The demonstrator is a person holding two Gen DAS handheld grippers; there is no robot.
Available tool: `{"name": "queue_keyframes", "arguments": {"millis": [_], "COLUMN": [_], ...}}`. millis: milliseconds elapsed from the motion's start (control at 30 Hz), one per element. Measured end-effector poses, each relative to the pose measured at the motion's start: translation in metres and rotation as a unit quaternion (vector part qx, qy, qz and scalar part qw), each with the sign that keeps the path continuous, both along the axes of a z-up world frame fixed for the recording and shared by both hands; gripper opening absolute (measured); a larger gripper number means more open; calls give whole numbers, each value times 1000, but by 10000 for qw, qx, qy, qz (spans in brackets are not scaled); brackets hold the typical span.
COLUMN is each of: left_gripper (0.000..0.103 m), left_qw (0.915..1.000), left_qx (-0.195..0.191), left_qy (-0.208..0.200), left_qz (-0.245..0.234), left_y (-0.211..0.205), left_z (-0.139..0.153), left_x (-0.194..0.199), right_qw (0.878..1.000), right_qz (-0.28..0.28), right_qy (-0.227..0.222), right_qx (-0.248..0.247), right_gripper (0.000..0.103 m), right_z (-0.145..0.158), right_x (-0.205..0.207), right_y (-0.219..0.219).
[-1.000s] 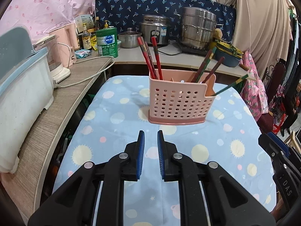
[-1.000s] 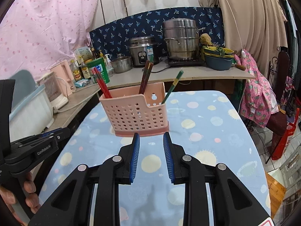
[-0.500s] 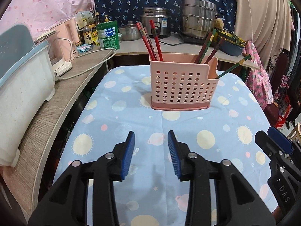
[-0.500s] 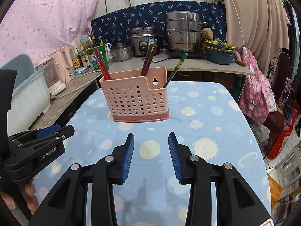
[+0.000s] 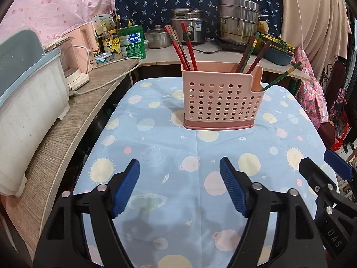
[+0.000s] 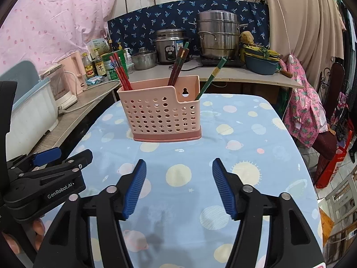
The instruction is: Organize utensils
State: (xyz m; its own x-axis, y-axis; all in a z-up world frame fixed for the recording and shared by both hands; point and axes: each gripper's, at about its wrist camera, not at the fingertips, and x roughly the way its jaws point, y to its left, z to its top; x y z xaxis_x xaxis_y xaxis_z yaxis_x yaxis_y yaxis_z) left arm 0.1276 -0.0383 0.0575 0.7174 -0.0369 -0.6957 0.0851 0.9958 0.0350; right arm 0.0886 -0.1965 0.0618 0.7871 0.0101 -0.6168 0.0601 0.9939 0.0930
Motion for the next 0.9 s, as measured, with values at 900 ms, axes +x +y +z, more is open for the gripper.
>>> {"name": "queue_keyframes", "arguments": {"millis": [900], "left_gripper": [93], "left_qw": [9998], "left_qx": [105], "left_qy": [92], "left_qz": [128], "left_y": [-2], "left_z": [-5], "left_x": [7], "right_qw": [9995], "right_qz": [-191], "right_qy": [232], "right_qx": [17], "right_gripper": [86], "right_z": [-9], "right_x": [10], "right_y": [-6]}}
